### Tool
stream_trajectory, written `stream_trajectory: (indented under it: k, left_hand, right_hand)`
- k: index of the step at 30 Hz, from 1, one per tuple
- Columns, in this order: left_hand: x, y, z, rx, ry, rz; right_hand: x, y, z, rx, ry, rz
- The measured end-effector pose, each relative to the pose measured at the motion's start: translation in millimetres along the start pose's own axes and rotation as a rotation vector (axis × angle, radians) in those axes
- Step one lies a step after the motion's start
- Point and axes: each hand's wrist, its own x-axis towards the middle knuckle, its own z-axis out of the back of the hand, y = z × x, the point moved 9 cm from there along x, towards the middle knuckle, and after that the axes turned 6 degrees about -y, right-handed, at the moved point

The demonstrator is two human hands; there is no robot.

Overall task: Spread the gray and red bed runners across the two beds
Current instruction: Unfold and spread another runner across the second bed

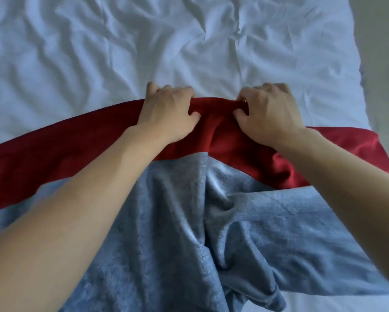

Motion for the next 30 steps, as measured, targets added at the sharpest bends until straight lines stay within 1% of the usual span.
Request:
stream_trajectory:
  k: [2,5,7,10,12,14,18,20,21,22,24,27,30]
  left_hand:
    - [7,-30,-7,-0.025,-0.009,-0.026]
    - [17,-78,-15,-0.084,-0.022,-0.082]
    - [21,-113,-20,-0.131,-0.019,-0.148]
    - [23,-163,-32,-0.144,0.058,-0.240]
    - [24,-186,-40,-0.127,0.112,-0.265]
    - [26,-198,-45,-0.114,0.128,-0.270]
    - [36,-199,-45,-0.108,0.088,-0.207]
    - [40,-195,-45,-0.111,0.080,-0.183]
    - [41,-194,-45,-0.113,0.085,-0.178]
    - [42,-193,-46,-0.116,0.094,-0.179]
    - [42,-195,-49,-0.125,0.105,-0.195]
    - [44,-205,-52,-0.143,0.121,-0.218]
    - [44,-217,-55,-0.152,0.161,-0.248]
  right_hand:
    - [-17,-24,9,0.022,-0.010,-0.029]
    - [-48,-66,22,0.176,-0.004,-0.092]
    - [-73,-94,28,0.214,0.011,-0.094]
    - [-106,-139,28,0.100,0.054,-0.115]
    - [-122,-165,26,0.014,0.050,-0.152]
    - [-130,-183,29,-0.024,-0.006,-0.193]
    - [-124,-222,37,-0.096,-0.091,-0.280]
    - [-120,-249,47,-0.069,-0.118,-0.381]
    - [-121,-257,53,-0.014,-0.121,-0.411]
    - [-122,-259,56,0.062,-0.104,-0.412]
    - [-129,-250,54,0.171,-0.004,-0.332]
    - [-143,-231,46,0.156,0.150,-0.201]
    - [-145,-233,44,0.146,0.194,-0.187]
